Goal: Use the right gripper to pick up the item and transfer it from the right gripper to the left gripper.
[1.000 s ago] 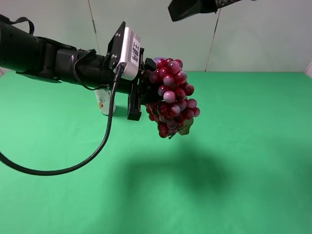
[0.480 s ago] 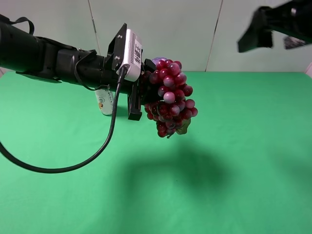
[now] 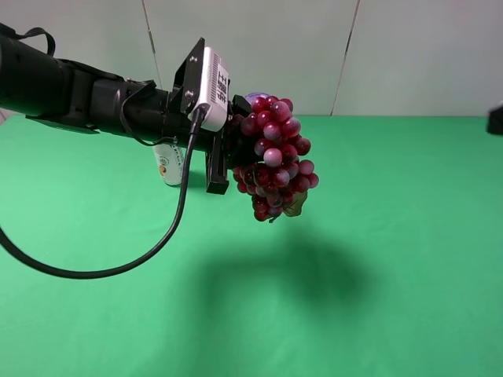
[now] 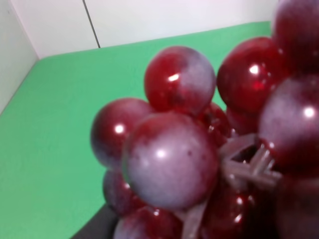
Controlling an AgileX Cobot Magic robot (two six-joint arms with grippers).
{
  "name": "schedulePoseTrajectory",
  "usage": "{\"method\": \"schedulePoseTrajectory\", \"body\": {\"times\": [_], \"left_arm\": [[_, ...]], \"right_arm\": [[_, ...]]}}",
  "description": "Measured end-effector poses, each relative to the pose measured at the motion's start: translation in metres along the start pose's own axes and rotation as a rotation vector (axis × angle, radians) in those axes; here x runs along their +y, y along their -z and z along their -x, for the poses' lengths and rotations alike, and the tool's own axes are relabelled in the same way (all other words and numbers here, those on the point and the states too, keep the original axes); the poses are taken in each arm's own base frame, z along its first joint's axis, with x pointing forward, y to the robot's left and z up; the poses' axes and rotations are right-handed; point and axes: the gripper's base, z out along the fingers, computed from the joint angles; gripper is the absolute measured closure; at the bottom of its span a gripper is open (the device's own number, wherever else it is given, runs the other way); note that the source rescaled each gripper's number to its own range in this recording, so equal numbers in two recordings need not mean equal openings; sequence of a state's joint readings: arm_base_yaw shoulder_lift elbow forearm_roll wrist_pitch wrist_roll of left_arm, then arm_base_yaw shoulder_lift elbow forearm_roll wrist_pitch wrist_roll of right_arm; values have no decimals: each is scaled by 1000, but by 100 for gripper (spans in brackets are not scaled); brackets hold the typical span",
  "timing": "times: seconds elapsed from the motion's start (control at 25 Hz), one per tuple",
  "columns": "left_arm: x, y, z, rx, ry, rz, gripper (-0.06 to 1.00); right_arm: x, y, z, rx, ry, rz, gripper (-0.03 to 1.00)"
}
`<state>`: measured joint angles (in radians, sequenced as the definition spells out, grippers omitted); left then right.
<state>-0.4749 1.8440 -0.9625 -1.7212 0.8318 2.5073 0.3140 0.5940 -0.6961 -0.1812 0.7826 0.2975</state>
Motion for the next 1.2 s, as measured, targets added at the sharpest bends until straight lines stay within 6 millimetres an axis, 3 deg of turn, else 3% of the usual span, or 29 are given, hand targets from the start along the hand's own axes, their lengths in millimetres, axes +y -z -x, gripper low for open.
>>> {"method": "schedulePoseTrajectory", "body": {"times": [0.28, 0.6, 1.2], "left_arm": [[0, 0, 0, 0, 0, 0, 94], [0, 0, 0, 0, 0, 0, 94], [0, 0, 0, 0, -1, 0, 94]], "right_arm": [[-15, 34, -49, -50, 16, -14, -3], [-24, 43, -88, -25, 15, -32, -3], [-25, 44, -90, -38, 25, -42, -3]]}}
